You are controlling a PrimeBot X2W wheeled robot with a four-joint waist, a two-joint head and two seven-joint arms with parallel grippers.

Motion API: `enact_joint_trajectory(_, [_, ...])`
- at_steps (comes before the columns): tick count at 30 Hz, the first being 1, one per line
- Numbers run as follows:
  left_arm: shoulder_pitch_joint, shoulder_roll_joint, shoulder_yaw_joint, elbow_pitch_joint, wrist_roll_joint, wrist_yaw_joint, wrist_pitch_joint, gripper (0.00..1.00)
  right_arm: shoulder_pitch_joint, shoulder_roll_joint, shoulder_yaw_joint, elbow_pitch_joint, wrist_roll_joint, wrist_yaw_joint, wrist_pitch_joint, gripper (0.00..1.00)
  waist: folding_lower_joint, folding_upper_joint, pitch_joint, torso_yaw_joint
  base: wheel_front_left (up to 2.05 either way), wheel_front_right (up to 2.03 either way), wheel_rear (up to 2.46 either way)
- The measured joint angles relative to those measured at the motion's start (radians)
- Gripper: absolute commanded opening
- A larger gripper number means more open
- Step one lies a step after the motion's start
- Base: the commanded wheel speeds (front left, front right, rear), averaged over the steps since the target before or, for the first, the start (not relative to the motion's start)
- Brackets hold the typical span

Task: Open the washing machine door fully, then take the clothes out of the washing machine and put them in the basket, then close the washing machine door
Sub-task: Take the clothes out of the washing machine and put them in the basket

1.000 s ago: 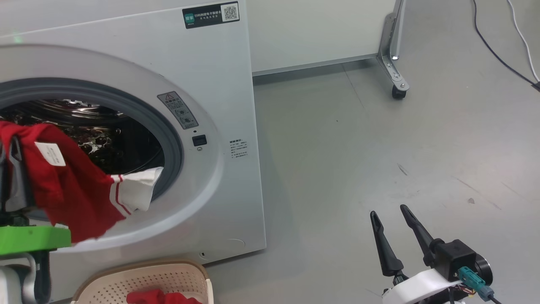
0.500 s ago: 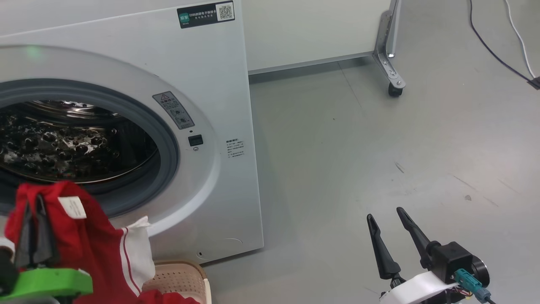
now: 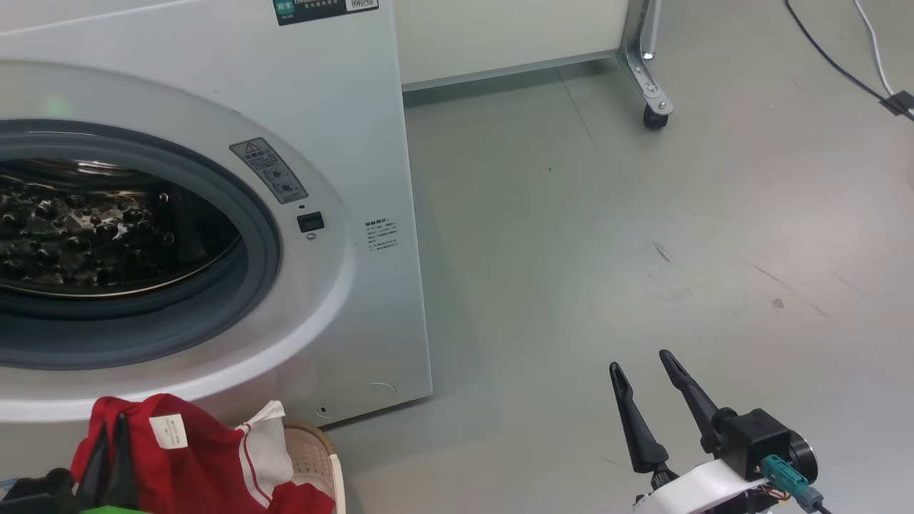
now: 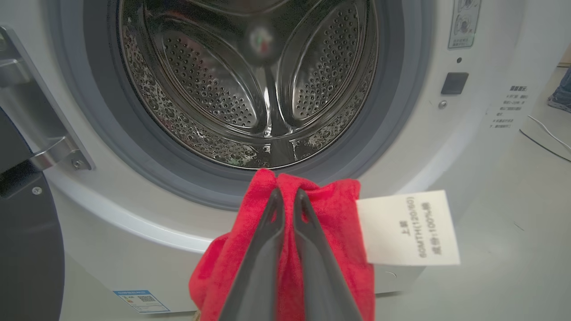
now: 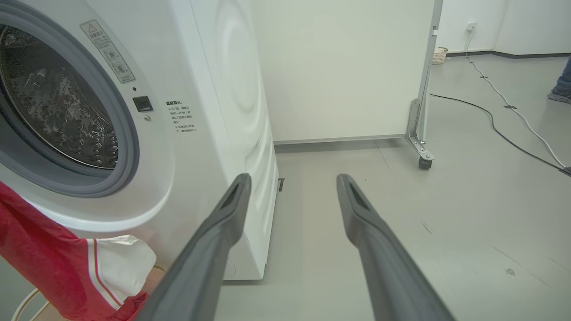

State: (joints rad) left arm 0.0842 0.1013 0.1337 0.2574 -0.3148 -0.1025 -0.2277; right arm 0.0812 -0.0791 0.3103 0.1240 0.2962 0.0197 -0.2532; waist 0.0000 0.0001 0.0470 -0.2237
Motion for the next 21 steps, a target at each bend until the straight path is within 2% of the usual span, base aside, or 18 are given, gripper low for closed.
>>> enact_joint_trajectory(12, [-0.009, 0.042, -0.021, 0.127, 0.044, 0.0, 0.091, 0.0, -0.037, 0.012, 0.019, -0.019, -0.016, 0.0, 0.0, 1.0, 0.0, 0.0, 0.102, -0.037, 0.0, 0.0, 0.0])
enact_joint_trajectory(21, [-0.094, 0.067, -0.008, 0.233, 0.044, 0.011, 0.136, 0.0, -0.075, 0.016, 0.032, -0.027, -0.036, -0.001, 0.0, 1.0, 0.0, 0.0, 0.181, -0.068, 0.0, 0.0, 0.0])
